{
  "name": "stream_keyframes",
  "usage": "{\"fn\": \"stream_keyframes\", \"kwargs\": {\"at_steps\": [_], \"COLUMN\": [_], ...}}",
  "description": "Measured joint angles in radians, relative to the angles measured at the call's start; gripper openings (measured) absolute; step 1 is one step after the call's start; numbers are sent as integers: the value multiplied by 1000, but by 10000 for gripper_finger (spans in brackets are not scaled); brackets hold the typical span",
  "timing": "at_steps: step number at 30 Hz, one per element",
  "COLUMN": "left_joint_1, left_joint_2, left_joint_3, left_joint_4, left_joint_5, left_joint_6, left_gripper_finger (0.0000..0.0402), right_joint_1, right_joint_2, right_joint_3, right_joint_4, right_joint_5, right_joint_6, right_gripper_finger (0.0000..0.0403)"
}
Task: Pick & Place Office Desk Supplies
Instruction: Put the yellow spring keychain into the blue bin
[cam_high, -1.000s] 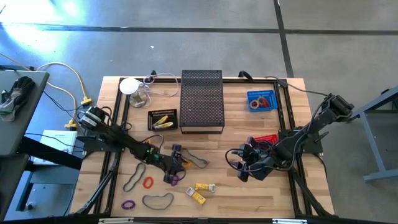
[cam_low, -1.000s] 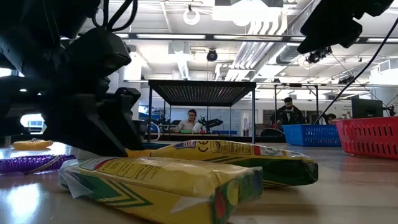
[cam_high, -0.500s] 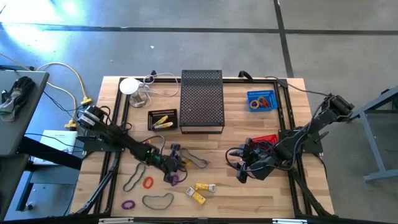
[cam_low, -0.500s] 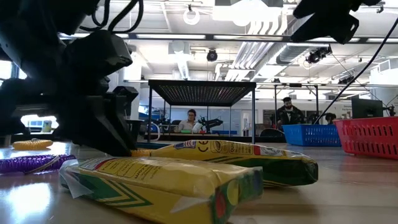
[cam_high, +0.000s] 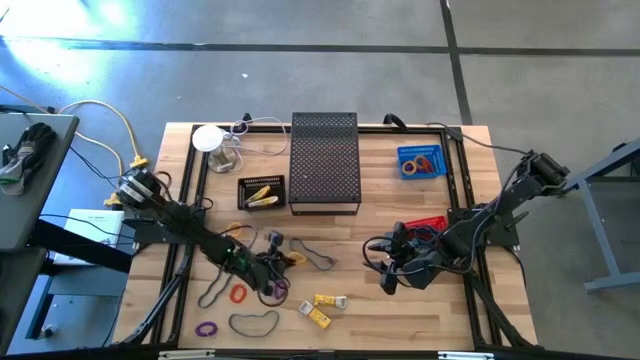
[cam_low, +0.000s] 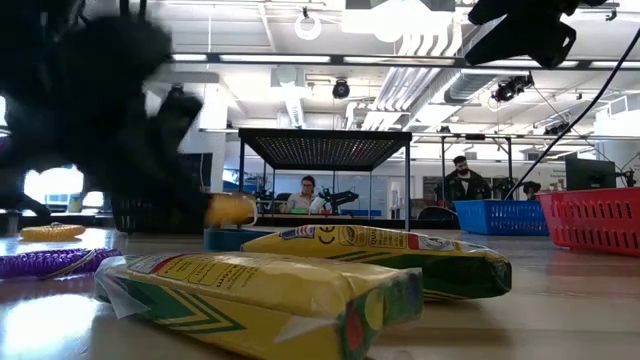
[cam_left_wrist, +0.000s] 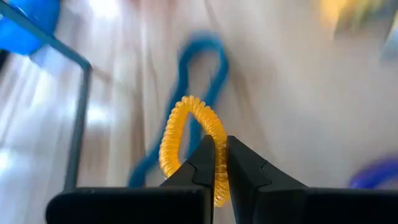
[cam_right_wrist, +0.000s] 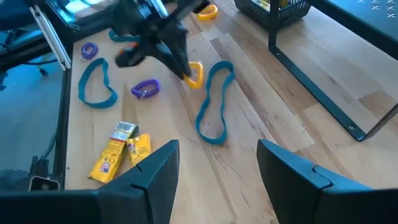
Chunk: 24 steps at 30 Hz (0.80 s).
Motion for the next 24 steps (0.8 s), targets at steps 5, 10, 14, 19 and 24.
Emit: {"fn": "stream_keyframes", "kwargs": {"at_steps": [5,10,14,19,24], "left_joint_1": [-1,5,21,52,69], "left_joint_2": [-110,-170,-174,-165,-153], "left_joint_3": [45,80,79,79,79], "left_joint_4": [12,134,241,257,260], "left_joint_5": [144,316,459,538,541], "left_joint_6": [-106,-354,-601,-824,-852], "left_gripper_finger": [11,10,10,10,10], "right_joint_1": [-10,-49,-49,-10,7], "right_joint_2": [35,92,175,323,427], "right_joint_3": [0,0,1,0,0], "right_joint_4": [39,149,349,693,973], "right_joint_5": [44,-5,-156,-188,-52], "right_joint_6": [24,-83,-411,-890,-1150], "right_gripper_finger": [204,204,204,204,204]}}
